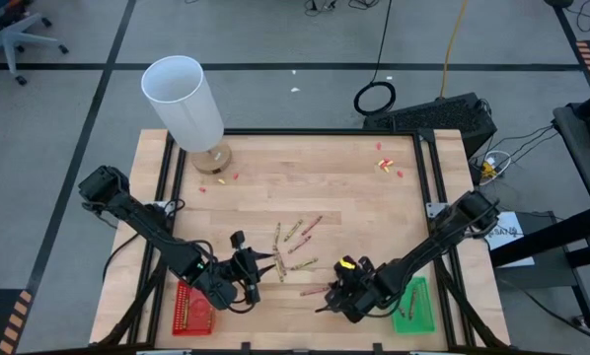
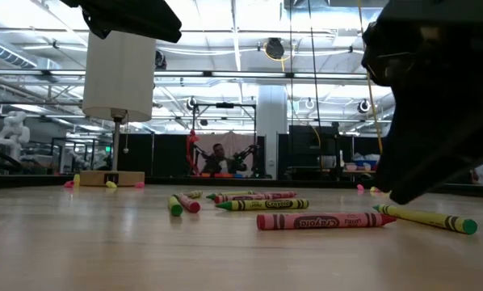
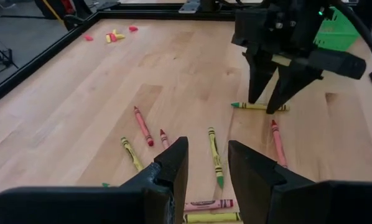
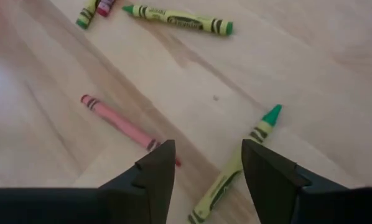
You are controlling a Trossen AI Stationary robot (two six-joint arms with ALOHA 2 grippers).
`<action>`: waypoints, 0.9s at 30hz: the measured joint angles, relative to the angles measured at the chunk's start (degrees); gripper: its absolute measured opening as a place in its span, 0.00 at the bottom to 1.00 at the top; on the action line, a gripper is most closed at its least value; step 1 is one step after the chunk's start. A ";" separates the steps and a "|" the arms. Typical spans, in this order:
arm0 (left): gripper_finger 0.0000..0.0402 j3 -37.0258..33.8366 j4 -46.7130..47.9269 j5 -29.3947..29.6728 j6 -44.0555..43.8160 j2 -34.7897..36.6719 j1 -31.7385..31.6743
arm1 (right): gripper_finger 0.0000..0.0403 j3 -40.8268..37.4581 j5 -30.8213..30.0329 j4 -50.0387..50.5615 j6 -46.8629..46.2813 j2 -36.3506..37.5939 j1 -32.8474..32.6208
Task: Sort crayons
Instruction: Put the green crayon into the red bin
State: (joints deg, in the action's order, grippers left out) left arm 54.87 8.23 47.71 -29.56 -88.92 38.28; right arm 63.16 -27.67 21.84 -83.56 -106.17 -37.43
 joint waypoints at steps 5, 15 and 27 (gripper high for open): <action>0.28 0.00 0.19 -1.23 0.00 0.00 0.00 | 0.42 0.02 -1.13 -0.45 0.08 -1.07 0.04; 0.28 0.00 0.51 -1.25 0.37 0.00 -0.02 | 0.42 0.00 -0.12 2.53 3.27 -0.93 0.22; 0.28 0.00 1.44 -1.24 0.44 0.00 -0.02 | 0.42 1.99 3.92 10.14 9.30 -1.50 0.59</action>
State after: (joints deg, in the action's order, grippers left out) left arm 54.87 9.67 46.47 -29.12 -88.92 38.26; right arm 65.14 -23.75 31.97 -74.26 -107.68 -36.84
